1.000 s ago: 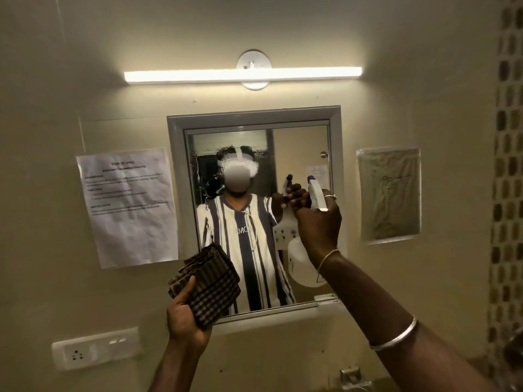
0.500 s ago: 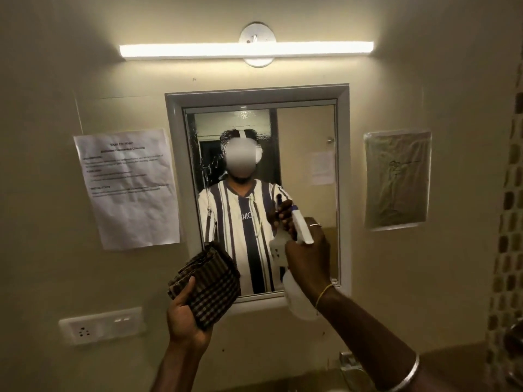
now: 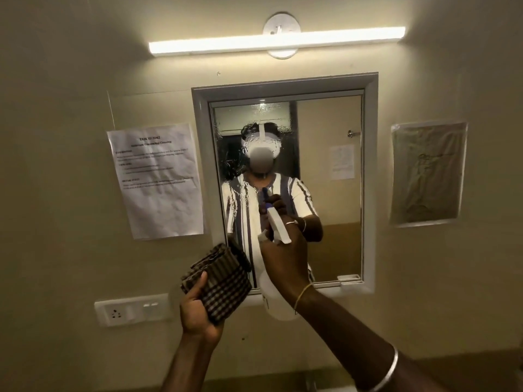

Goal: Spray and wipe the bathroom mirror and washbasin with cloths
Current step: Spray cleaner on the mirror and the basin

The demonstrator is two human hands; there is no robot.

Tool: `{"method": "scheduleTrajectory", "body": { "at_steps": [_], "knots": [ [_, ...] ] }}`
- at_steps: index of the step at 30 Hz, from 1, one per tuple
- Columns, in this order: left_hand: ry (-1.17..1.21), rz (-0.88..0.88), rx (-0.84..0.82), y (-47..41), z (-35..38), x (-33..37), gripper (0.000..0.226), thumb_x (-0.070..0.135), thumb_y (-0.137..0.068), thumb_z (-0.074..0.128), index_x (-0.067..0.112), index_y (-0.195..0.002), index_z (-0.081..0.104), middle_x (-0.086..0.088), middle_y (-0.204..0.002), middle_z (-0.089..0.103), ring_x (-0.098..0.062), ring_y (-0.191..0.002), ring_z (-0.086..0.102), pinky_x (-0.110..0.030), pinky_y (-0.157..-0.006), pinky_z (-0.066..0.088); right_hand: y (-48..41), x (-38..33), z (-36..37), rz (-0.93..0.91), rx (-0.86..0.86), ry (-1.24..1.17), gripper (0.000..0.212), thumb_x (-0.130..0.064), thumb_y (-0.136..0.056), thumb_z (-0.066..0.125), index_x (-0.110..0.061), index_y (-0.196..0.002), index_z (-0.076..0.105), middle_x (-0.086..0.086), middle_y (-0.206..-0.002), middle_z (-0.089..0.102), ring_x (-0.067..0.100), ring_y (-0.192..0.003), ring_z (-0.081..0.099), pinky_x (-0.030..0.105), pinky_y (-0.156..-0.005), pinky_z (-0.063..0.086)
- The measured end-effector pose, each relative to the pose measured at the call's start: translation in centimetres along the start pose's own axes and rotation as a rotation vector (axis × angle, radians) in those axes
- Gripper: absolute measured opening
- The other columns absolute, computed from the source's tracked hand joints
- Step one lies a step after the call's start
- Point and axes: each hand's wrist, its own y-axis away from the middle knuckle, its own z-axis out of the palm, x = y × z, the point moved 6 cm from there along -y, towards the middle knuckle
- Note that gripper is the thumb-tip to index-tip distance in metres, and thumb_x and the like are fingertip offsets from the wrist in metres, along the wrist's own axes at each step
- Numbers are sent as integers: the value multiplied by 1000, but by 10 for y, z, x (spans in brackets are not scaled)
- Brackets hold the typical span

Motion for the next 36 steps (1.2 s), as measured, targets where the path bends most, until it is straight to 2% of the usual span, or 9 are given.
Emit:
{"method": "scheduleTrajectory", "body": {
  "at_steps": [7, 11, 13, 16, 19, 25, 29, 33, 36],
  "knots": [
    [13, -37, 6, -1, -5, -17, 39, 28, -103, 50, 13, -137, 61, -21, -132, 68, -43, -123, 62, -55, -85, 62, -1, 10, -55, 16, 184, 61, 55, 9, -90, 62, -45, -90, 53, -11, -89, 61, 12, -86, 64, 34, -76, 59],
    [19, -43, -24, -6, -6, -25, 43, 28, -100, 52, 13, -140, 60, -21, -135, 67, -42, -119, 67, -53, -83, 63, -6, 25, -91, 19, 280, 123, 40, 10, -89, 62, -26, -107, 63, -5, -92, 62, 15, -88, 64, 31, -72, 58],
    [29, -48, -36, -6, -6, -29, 46, 29, -97, 54, 12, -140, 61, -21, -136, 66, -41, -116, 69, -52, -81, 63, -8, 30, -107, 29, 322, 173, 42, 11, -88, 60, -29, -100, 61, -4, -89, 60, 14, -85, 62, 32, -74, 58],
    [33, -63, -47, -7, -5, -36, 37, 28, -97, 55, 14, -124, 75, -20, -131, 69, -40, -110, 72, -52, -78, 64, -10, 36, -129, 50, 393, 195, 48, 11, -87, 61, -36, -87, 52, -6, -85, 57, 12, -79, 59, 31, -72, 57],
    [19, -68, -41, -7, -7, -41, 32, 28, -100, 52, 18, -110, 82, -19, -130, 70, -40, -113, 70, -54, -82, 63, -10, 43, -144, 48, 426, 220, 39, 8, -90, 63, -29, -100, 54, -9, -86, 56, 10, -80, 59, 29, -73, 57],
    [19, -51, -37, -3, -13, -44, 41, 27, -99, 53, 13, -136, 64, -21, -131, 69, -39, -107, 73, -54, -80, 63, 6, 67, -145, 73, 385, 268, 23, -1, -95, 64, -19, -109, 59, 3, -90, 60, 16, -83, 62, 19, -67, 53],
    [14, -42, 37, 2, -33, -43, 38, 26, -101, 51, 13, -133, 68, -20, -130, 69, -38, -106, 73, -55, -82, 63, 40, 93, -114, 141, 257, 258, 31, 6, -90, 64, -20, -107, 61, 5, -92, 63, 21, -84, 64, 40, -75, 60],
    [3, -38, 133, 11, -49, -37, 51, 28, -90, 59, 11, -138, 62, -20, -135, 67, -39, -114, 69, -55, -84, 62, 76, 109, -66, 133, 109, 239, 49, 12, -82, 62, -17, -122, 65, -2, -104, 65, 12, -96, 63, 26, -83, 57],
    [2, -28, 172, 16, -57, -32, 50, 28, -89, 59, 11, -136, 65, -20, -132, 69, -39, -113, 69, -56, -85, 61, 94, 118, -36, 141, 49, 244, 50, 12, -76, 59, -15, -118, 66, -2, -105, 65, 7, -97, 62, 17, -85, 50]
  ]
}}
